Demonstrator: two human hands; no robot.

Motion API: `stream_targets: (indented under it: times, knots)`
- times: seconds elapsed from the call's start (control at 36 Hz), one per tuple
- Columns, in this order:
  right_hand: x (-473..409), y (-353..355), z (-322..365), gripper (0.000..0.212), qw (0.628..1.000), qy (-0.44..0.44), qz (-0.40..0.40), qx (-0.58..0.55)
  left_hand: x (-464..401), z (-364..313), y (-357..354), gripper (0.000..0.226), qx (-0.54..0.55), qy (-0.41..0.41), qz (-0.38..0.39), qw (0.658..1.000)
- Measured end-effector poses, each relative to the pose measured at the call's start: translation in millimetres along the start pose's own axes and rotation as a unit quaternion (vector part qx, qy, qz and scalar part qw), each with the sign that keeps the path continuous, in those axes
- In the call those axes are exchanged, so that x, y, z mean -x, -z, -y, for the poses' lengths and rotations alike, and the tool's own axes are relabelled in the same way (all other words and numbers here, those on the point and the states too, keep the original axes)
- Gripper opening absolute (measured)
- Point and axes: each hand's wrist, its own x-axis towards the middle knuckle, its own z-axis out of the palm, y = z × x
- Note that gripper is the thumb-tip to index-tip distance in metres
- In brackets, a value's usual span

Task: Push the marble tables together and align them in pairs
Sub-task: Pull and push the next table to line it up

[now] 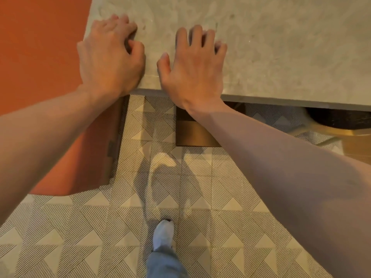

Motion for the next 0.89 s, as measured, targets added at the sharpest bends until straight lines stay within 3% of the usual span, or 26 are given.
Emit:
stream_targets:
  times: [0.28,0.47,0.56,0.67,0.89]
  knots:
    - [3,6,2,0.055,0.999,-0.011,0.039,-0.001,5,-1,3,0.05,-0.018,-0.01,0.01,1.0]
    - [-1,33,-27,0.056,0.976,0.065,0.185,-0.096,5,-23,18,0.031,-0.095,-0.049,0.071,0.992]
    - [10,56,-81,0.049,0.977,0.083,0.175,-0.094,12,-50,23,0.025,-0.063,-0.067,0.068,0.993]
    - [39,83,-179,0.045,0.981,0.029,0.188,-0.049,26,-108,16,0.021,-0.037,-0.145,0.083,0.985]
    - [81,120,-427,0.045,0.98,-0.093,0.175,0.03,47,-301,-48,0.042,-0.003,-0.227,0.179,0.957]
